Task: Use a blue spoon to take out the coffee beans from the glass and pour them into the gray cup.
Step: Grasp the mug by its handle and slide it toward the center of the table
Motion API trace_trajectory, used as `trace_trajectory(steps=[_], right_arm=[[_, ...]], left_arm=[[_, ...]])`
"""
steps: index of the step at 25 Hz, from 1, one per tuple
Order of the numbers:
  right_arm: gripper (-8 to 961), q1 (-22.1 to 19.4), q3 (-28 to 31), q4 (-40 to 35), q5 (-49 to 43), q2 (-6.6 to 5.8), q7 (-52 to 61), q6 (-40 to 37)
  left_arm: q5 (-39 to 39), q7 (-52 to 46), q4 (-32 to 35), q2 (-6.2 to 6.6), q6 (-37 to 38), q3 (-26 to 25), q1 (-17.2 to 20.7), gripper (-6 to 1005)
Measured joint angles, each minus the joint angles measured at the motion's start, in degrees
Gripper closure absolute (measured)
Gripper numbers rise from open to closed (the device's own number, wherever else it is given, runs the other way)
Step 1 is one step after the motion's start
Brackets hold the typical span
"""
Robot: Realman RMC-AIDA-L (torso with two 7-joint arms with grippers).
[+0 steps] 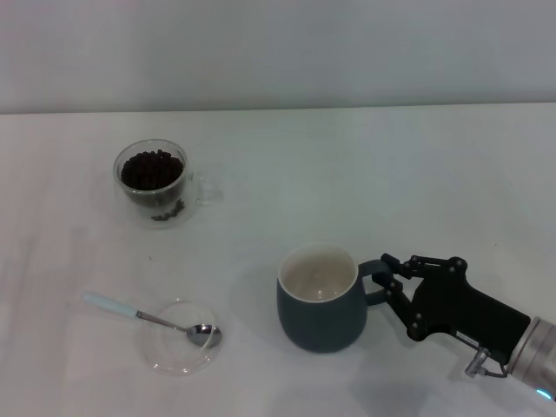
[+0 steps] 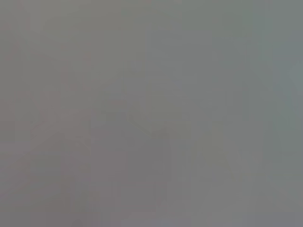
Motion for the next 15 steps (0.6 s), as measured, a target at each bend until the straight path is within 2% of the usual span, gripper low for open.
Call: trace_trajectory(steps=[10,15], right_arm=[[800,0.1,-1.3,-0.5,-0.3,-0.05,-0.5,1.2],[745,0.1,-1.3,-0.5,-0.3,-0.15,-0.6,1.1]], left_arm=[[0.1,0.0,-0.1,0.01,0.0,0.0,0.0,316],[0.1,0.0,-0.1,0.01,0.0,0.0,0.0,316]])
